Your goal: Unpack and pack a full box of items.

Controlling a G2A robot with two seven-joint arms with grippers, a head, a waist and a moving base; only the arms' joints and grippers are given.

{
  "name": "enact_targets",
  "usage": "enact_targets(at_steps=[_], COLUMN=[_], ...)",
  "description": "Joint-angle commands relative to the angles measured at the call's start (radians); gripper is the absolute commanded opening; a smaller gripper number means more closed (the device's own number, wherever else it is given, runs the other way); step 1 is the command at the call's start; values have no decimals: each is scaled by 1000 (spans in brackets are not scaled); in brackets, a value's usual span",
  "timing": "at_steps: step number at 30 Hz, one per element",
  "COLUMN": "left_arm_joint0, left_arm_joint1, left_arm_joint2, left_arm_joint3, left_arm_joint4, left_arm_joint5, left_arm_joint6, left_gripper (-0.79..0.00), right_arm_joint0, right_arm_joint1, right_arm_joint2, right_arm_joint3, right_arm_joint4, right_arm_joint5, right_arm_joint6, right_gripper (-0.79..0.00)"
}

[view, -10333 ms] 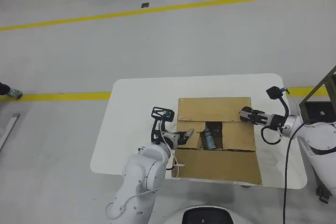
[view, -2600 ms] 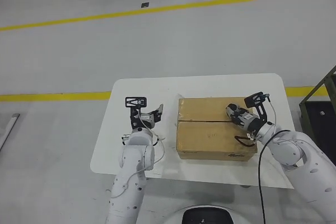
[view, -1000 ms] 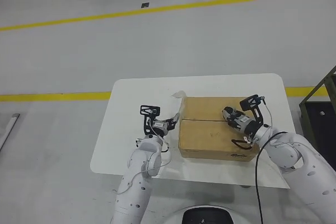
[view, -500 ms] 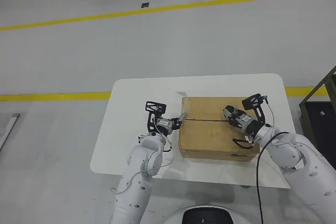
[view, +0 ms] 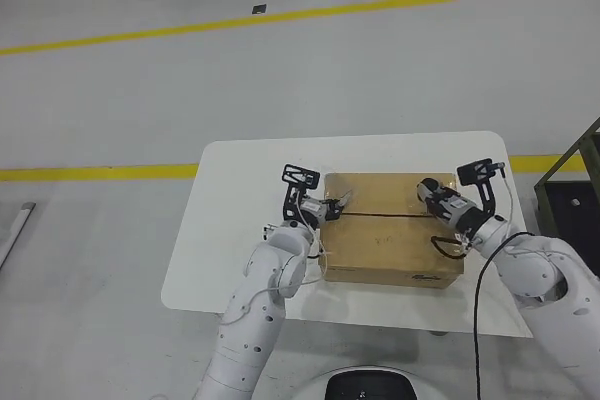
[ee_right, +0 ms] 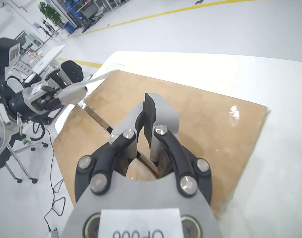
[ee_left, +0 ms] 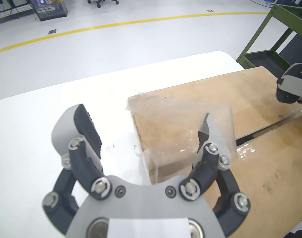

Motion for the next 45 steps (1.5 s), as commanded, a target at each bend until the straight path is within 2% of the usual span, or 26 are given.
enact_targets(at_steps=[1, 11, 13, 16, 20, 23, 24, 26, 28, 29, 30, 31, 32, 36, 41, 45], left_arm_joint0=[-9, -52, -67, -98, -141, -166, -173, -183, -186, -186, -185, -181, -174, -124, -19, 86], left_arm_joint1=[-3, -25, -31, -42, -61, -76, -80, -86, -89, -90, -89, -87, -84, -66, -36, -16], left_arm_joint2=[15, 118, 139, 170, 224, 263, 273, 286, 289, 287, 279, 271, 258, 191, 80, 2], left_arm_joint3=[3, 2, 10, 18, 26, 36, 39, 43, 45, 43, 40, 33, 24, -36, -160, -269], left_arm_joint4=[-3, -42, -56, -83, -103, -116, -120, -122, -119, -113, -104, -96, -85, -24, 64, 142], left_arm_joint5=[-8, -69, -86, -99, -107, -106, -103, -98, -91, -83, -69, -57, -44, 13, 87, 141], left_arm_joint6=[2, 1, -4, -8, -1, 8, 10, 13, 16, 15, 11, 3, -5, -46, -111, -149], left_gripper=[0, 0, 0, 0, 0, 0, 0, 0, 0, 0, 0, 0, 0, 0, 0, 0], right_arm_joint0=[-3, -41, -51, -68, -92, -105, -110, -116, -118, -119, -119, -118, -115, -91, -46, -21], right_arm_joint1=[3, 18, 21, 25, 30, 33, 33, 34, 35, 36, 37, 37, 39, 45, 53, 58], right_arm_joint2=[29, 171, 196, 234, 279, 304, 311, 326, 340, 346, 350, 356, 360, 375, 366, 359], right_arm_joint3=[-7, -26, -29, -33, -33, -32, -33, -29, -27, -27, -24, -20, -16, 3, 23, 26], right_arm_joint4=[10, 76, 89, 103, 123, 139, 147, 184, 235, 262, 302, 344, 384, 524, 674, 713], right_arm_joint5=[19, 41, 42, 34, 32, 28, 26, 29, 30, 30, 28, 27, 29, 45, 65, 72], right_arm_joint6=[7, 20, 28, 38, 38, 39, 41, 57, 88, 108, 135, 164, 199, 340, 517, 582], right_gripper=[-785, -782, -767, -690, -650, -653, -640, -511, -465, -434, -296, -31, 0, 0, 0, 0])
